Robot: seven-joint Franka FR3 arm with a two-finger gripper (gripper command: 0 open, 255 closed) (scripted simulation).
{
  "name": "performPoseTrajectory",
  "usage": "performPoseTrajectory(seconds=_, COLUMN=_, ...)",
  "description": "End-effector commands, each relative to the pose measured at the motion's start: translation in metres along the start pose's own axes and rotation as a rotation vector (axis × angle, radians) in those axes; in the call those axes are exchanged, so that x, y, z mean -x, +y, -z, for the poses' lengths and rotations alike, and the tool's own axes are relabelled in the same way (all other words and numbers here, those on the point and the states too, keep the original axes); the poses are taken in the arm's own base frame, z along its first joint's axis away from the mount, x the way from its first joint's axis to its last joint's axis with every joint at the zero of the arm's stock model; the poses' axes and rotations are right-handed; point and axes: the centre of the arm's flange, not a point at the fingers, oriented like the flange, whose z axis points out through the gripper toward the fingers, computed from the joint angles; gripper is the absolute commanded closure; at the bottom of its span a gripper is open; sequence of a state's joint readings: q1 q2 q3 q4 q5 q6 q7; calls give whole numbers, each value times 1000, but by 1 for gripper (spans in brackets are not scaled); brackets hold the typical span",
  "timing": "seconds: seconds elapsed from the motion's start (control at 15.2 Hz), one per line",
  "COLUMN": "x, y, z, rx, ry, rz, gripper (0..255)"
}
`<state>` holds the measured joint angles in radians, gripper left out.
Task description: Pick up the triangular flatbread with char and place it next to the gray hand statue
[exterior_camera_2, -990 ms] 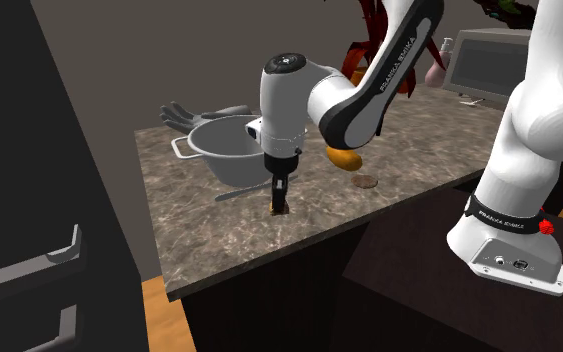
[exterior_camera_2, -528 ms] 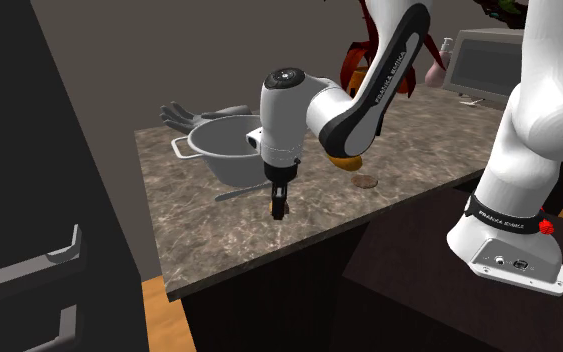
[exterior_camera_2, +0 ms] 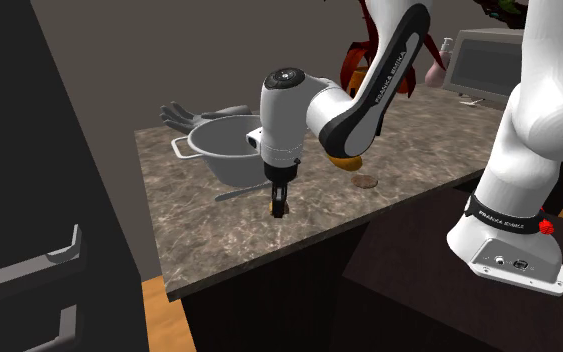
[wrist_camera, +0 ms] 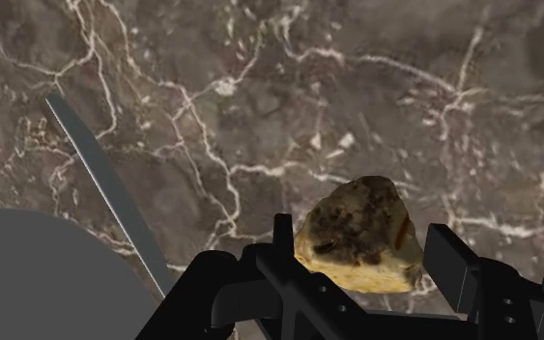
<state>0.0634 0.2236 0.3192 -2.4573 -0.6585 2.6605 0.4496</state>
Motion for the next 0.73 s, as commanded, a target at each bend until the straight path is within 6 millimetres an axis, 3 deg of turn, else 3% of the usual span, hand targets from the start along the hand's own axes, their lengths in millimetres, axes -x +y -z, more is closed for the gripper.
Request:
performPoseTrajectory(seconds=0.0, x=0, y=0, z=0, rx=0, ry=0, rz=0, gripper=255)
performPoseTrajectory(seconds=0.33, x=0, y=0, z=0, rx=0, ry=0, rz=0, gripper=255)
performPoseTrajectory(seconds=0.66, x=-1, y=6, z=26, rx=0, ry=0, rz=0, gripper=255)
